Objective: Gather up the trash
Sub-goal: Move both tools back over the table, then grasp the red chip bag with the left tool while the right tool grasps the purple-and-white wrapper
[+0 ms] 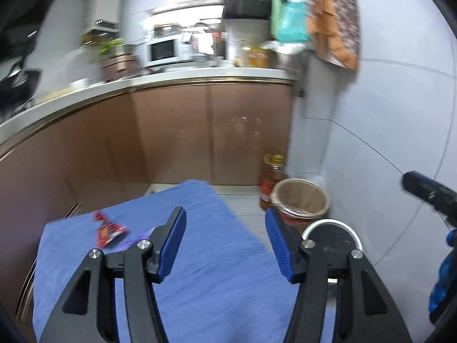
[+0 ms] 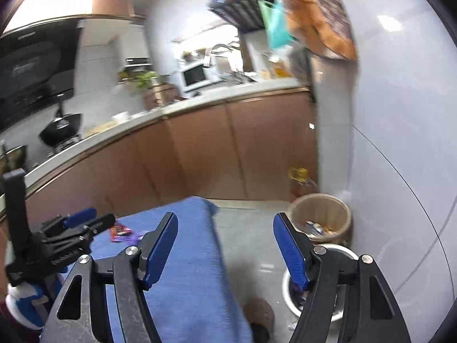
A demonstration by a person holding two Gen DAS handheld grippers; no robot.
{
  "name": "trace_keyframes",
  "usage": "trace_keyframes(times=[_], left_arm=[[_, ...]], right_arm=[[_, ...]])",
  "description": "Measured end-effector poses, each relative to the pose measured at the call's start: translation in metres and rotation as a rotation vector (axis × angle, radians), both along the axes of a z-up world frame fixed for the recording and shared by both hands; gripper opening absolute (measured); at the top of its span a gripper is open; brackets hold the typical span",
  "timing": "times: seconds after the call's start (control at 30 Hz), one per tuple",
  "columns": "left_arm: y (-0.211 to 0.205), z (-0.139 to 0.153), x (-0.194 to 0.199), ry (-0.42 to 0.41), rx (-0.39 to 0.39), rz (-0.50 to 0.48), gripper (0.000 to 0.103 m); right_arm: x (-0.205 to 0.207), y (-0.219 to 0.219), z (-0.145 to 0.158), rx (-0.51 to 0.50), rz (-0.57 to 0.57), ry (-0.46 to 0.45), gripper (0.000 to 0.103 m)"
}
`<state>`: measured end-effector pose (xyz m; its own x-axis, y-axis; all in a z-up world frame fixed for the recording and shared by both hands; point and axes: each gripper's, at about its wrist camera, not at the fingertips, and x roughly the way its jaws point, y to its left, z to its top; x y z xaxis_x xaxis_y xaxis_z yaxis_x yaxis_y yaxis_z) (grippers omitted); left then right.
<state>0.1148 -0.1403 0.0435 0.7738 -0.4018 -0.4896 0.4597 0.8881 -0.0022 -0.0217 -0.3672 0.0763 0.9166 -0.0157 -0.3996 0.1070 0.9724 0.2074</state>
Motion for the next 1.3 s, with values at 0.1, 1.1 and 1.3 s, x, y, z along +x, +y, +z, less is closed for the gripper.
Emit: trace_keyframes(times=[0.1,1.1,1.3], left_arm=[[0.047,-0.002,0.001,0.006,-0.032,0.067,0.056],[0.169,-0.144,0.217,0.343,-0.004,0.119,0.056],[0.163,-0.163,0.258,0.398,-0.027,0.117,0.056]], right_arm=[[0.003,0.025,0.01,-0.027,0.067,-0.013,0.069],[0.238,0.158,-0.141,0.128,0.49,0.359,0.071],[0.272,0.17,-0.167,0.178,0.529,0.405,0.071]])
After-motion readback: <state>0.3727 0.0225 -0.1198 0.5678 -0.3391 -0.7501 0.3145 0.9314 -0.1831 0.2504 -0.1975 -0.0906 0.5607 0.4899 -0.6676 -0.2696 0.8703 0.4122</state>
